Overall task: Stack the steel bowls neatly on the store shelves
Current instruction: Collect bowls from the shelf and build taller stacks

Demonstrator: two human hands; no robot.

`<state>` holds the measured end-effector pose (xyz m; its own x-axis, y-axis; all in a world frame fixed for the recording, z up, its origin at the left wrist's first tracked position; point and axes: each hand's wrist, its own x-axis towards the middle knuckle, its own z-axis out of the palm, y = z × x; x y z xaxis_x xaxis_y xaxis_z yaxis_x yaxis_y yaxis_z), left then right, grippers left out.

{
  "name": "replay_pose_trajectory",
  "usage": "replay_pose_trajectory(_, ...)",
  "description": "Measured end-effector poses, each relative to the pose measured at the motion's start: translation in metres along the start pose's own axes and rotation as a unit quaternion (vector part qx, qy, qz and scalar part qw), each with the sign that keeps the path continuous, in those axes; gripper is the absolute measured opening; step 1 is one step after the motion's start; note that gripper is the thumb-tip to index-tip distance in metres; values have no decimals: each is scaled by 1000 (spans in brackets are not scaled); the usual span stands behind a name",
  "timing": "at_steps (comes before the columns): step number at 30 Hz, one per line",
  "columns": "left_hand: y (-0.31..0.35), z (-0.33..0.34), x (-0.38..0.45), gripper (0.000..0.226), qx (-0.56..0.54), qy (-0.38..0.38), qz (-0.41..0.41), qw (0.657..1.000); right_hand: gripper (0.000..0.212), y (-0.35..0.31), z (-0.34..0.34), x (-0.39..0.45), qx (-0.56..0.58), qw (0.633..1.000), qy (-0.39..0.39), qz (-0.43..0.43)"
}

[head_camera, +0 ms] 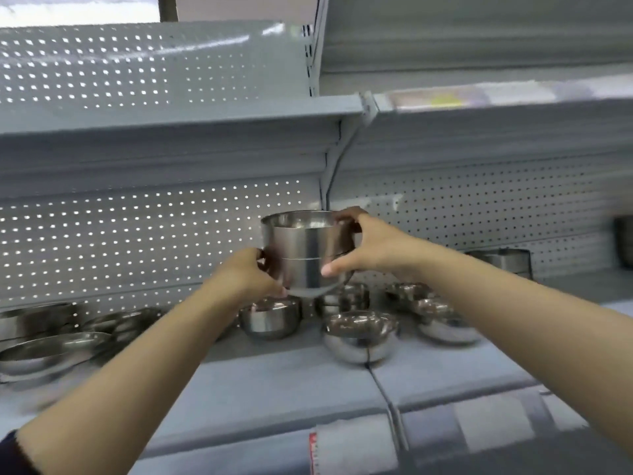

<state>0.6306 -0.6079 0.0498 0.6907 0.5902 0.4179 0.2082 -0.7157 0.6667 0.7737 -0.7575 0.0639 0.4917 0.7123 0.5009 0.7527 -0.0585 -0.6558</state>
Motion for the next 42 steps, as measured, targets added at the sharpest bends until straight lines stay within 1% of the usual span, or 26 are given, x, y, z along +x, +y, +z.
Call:
replay_pose_trajectory(2, 35, 43, 8, 39, -3, -7, 9, 1000, 90, 28, -45, -13, -1, 1000, 11, 12)
replay_pose_trajectory(4, 66, 87, 19, 42, -28, -23, 13, 999, 90, 60, -88, -22, -4, 1000, 17, 26)
replay_pose_trajectory(6, 95, 129, 31, 49, -55, -39, 2, 998, 87, 93, -126, -28, -13, 999, 28, 34)
replay_pose_trajectory(8, 128, 171, 46, 51, -55, -45, -13, 997, 83, 124, -165, -31, -24, 998, 38, 33)
replay_pose_trajectory(10, 161, 209, 64, 44, -32, -29, -11, 999, 82, 154, -205, -29, -34, 998, 45, 37)
replay_pose_trajectory(12, 191, 249, 79, 39, -27, -7, -6, 1000, 84, 188, -245, -24, -9, 998, 44, 47)
replay_pose_trajectory(15, 216, 297, 103, 39, -42, 0, -2, 999, 92, 228, -286, -9, 7, 998, 30, 55)
replay_pose_trajectory(17, 225, 323, 118, 43, -63, -1, -11, 998, 95, 251, -304, 2, 22, 998, 14, 62)
replay_pose_trajectory(20, 235, 353, 137, 52, -76, 1, -35, 996, 94, 281, -320, 15, 51, 997, -11, 61)
replay_pose_trajectory(23, 241, 373, 151, 55, -64, 15, -48, 997, 93, 303, -327, 29, 65, 996, -14, 66)
replay_pose_trajectory(26, 244, 384, 161, 53, -54, 26, -51, 997, 95, 315, -330, 40, 67, 995, -6, 69)
replay_pose_trajectory(28, 242, 388, 167, 51, -25, 32, -57, 998, 95, 322, -330, 45, 60, 996, -13, 70)
replay_pose_trajectory(33, 233, 392, 169, 39, 39, 27, -81, 996, 88, 332, -319, 56, 53, 995, -38, 81)
replay_pose_trajectory(37, 228, 390, 169, 33, 92, -4, -88, 992, 103, 338, -309, 58, 28, 993, -56, 100)
replay_pose_trajectory(42, 227, 387, 165, 36, 130, -33, -83, 988, 114, 339, -303, 58, 18, 994, -45, 98)
